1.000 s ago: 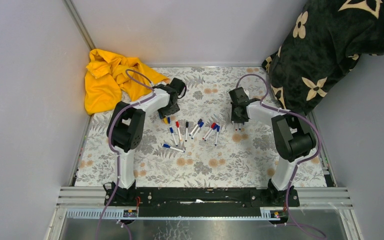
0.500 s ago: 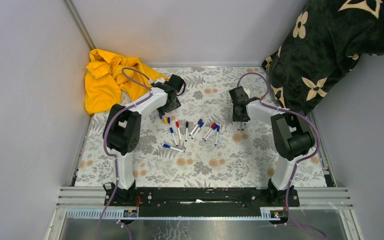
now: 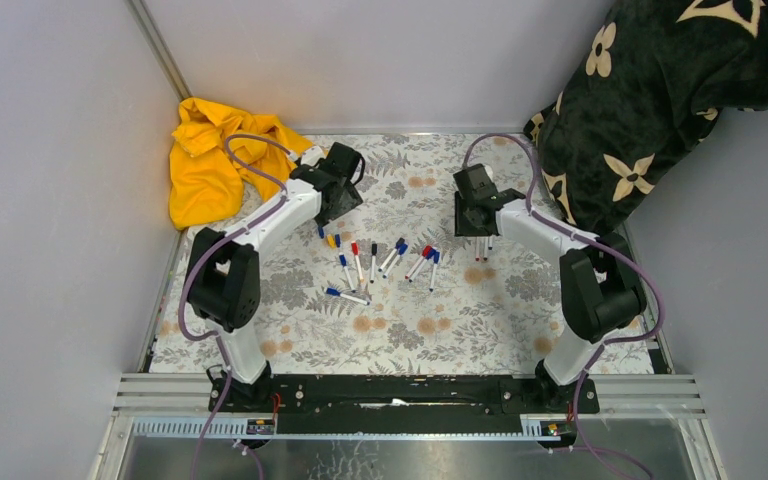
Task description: Open the pen caps
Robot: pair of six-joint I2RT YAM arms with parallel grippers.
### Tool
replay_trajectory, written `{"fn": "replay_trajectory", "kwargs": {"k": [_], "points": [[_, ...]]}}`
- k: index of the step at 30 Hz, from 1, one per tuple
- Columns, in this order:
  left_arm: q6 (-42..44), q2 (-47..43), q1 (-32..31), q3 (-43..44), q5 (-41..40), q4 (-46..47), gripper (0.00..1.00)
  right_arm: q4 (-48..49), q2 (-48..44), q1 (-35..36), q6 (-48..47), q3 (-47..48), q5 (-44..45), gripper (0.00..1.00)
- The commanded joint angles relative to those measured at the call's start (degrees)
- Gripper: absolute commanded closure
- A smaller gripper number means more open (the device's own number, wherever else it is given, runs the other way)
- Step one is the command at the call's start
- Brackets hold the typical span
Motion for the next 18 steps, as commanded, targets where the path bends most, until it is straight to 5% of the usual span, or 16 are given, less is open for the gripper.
{"fn": "replay_trajectory", "kwargs": {"k": [1, 18], "points": [[-1.03, -3.71, -1.33, -1.81, 1.47, 2.91, 0.29, -4.3, -3.78, 4.6, 2.9, -0.61, -3.73, 0.56], [-2.16, -10.36, -4.3, -7.94, 5.23, 5.5, 0.21, -4.07, -2.66, 16.04, 12.03, -6.09, -3.09, 0.53]]}}
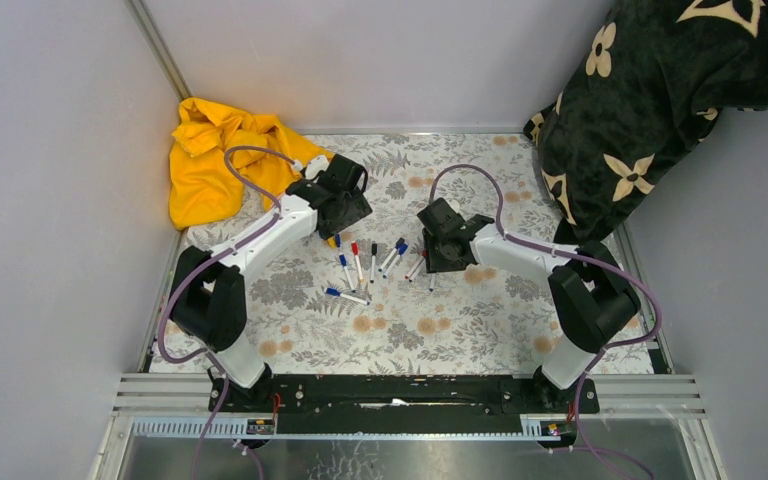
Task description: Open the pen caps
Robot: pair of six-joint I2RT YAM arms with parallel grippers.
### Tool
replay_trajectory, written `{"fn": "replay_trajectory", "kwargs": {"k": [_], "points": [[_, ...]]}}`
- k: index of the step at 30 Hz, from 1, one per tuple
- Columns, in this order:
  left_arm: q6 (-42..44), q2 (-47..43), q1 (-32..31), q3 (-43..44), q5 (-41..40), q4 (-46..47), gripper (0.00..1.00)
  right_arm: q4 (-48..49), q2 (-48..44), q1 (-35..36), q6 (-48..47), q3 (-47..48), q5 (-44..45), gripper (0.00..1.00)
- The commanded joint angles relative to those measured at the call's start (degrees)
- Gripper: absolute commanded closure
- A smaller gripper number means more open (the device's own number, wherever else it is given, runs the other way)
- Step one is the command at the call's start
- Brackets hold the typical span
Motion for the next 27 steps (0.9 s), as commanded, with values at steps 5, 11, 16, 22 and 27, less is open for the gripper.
{"fn": "replay_trajectory", "kwargs": {"k": [5, 11, 16, 22, 27], "points": [[-0.91, -2.94, -0.73, -0.96, 0.8, 2.55, 0.21, 0.83, 1.39, 2.39, 3.79, -0.69, 0.63, 0.53], [-0.9, -3.57, -1.0, -1.62, 0.71, 2.85, 0.21, 1.86, 3.54, 2.46, 4.35, -0.94, 2.57, 0.54], [-0.78, -4.04, -1.08, -2.66, 0.17, 3.52, 0.21, 2.48, 5.8, 2.44, 4.31, 0.01, 3.29, 0.55], [-0.66, -3.86, -1.13, -3.23, -0.31, 3.54, 0.21, 1.93, 7.65, 2.42, 4.48, 0.3, 4.06, 0.67], [-1.09, -4.09, -1.24, -3.21, -0.19, 4.05, 0.21, 1.35, 6.33, 2.46, 4.4, -2.65, 4.33, 0.88]]}}
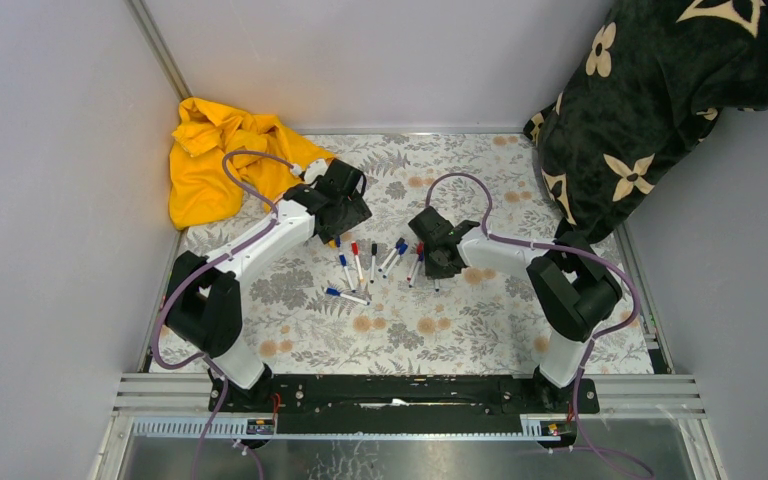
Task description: Open the pen caps
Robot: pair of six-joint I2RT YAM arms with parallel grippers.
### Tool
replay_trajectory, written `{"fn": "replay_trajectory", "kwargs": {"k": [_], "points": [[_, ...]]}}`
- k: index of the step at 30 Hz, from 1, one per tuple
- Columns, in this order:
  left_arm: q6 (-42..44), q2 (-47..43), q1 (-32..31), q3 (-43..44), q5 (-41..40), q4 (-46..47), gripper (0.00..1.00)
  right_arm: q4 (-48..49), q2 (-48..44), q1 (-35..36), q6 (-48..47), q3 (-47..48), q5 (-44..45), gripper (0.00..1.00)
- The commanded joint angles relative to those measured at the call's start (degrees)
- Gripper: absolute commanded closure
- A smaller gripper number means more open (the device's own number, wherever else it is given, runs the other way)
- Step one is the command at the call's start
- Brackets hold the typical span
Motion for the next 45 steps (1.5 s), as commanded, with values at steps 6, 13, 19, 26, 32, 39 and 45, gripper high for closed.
{"fn": "replay_trajectory", "kwargs": {"k": [6, 13, 19, 26, 32, 39, 45], "points": [[-0.42, -1.12, -0.97, -0.24, 0.43, 3.92, 0.21, -2.41, -4.0, 0.46, -1.58, -4.15, 2.2, 1.0], [0.27, -1.13, -1.84, -2.42, 9.25, 12.24, 0.21, -5.62, -13.25, 0.43, -5.56, -4.04, 0.83, 1.0], [-1.66, -0.2, -3.13, -4.98, 17.71, 20.65, 0.21, -5.65, -19.1, -0.41, -7.71, -2.5, -5.86, 1.0], [-4.42, 3.13, -5.65, -5.48, 25.14, 27.83, 0.22, -4.13, -20.38, -2.51, -8.18, -0.99, -15.06, 1.0], [-6.91, 6.6, -6.87, -5.59, 30.11, 32.49, 0.23, -2.32, -21.13, -4.59, -7.8, -0.68, -20.5, 1.0], [-7.98, 8.85, -7.65, -5.29, 32.08, 34.26, 0.26, -1.23, -21.04, -6.81, -7.42, 0.39, -24.28, 1.0], [-9.01, 10.59, -7.81, -4.72, 33.37, 35.79, 0.32, -0.57, -19.95, -7.76, -7.32, 1.49, -25.96, 1.0]]}}
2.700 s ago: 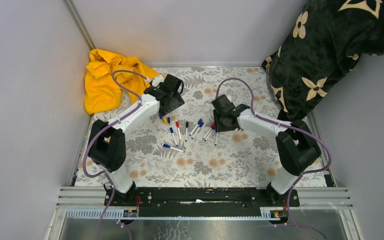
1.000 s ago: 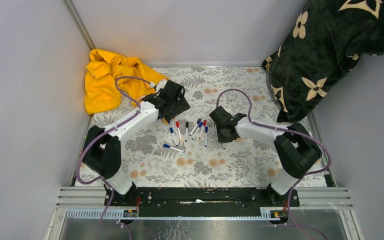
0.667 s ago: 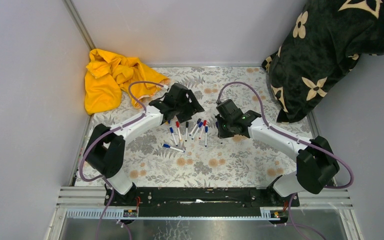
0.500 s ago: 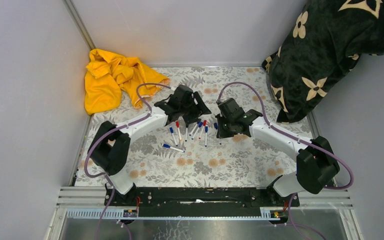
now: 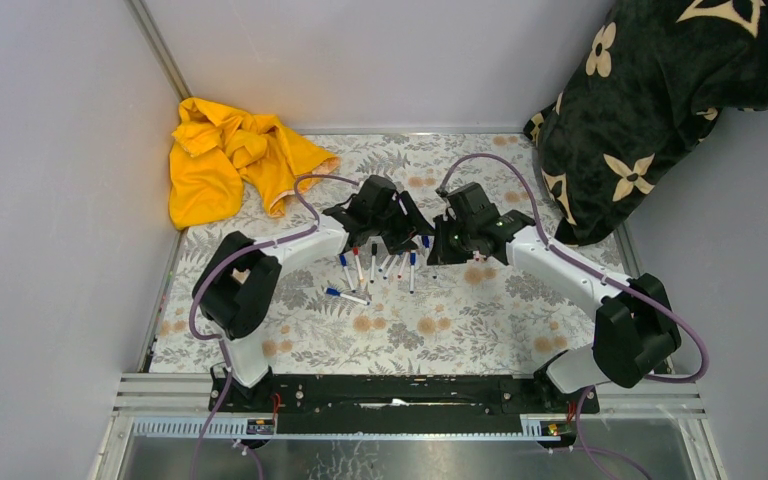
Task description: Open the pen caps
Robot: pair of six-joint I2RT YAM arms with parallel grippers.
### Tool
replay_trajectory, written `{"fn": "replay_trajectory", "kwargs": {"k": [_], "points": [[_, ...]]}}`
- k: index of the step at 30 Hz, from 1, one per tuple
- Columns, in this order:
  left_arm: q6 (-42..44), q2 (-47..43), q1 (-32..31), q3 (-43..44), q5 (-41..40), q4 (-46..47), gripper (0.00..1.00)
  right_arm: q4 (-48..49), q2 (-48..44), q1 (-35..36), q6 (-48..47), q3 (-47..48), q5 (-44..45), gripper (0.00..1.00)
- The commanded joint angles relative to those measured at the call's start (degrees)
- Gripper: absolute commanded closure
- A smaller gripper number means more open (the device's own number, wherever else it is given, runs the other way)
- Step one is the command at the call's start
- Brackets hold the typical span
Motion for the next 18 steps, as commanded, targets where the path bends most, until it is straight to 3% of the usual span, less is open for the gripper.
{"fn": "replay_trajectory", "kwargs": {"k": [1, 7, 18], "points": [[-1.37, 1.45, -0.42, 0.76, 2.63, 4.43, 0.33, 2.2, -1.07, -0.99, -0.17, 3.13, -3.32, 1.0], [-3.21, 1.36, -0.43, -0.08, 2.2, 5.83, 0.39, 2.43, -0.55, -2.21, -0.18, 3.56, -4.47, 1.0], [-4.74, 0.8, -0.42, -0.61, 1.41, 8.4, 0.59, 3.45, -0.08, -2.62, 0.3, 2.75, -5.94, 1.0]]}}
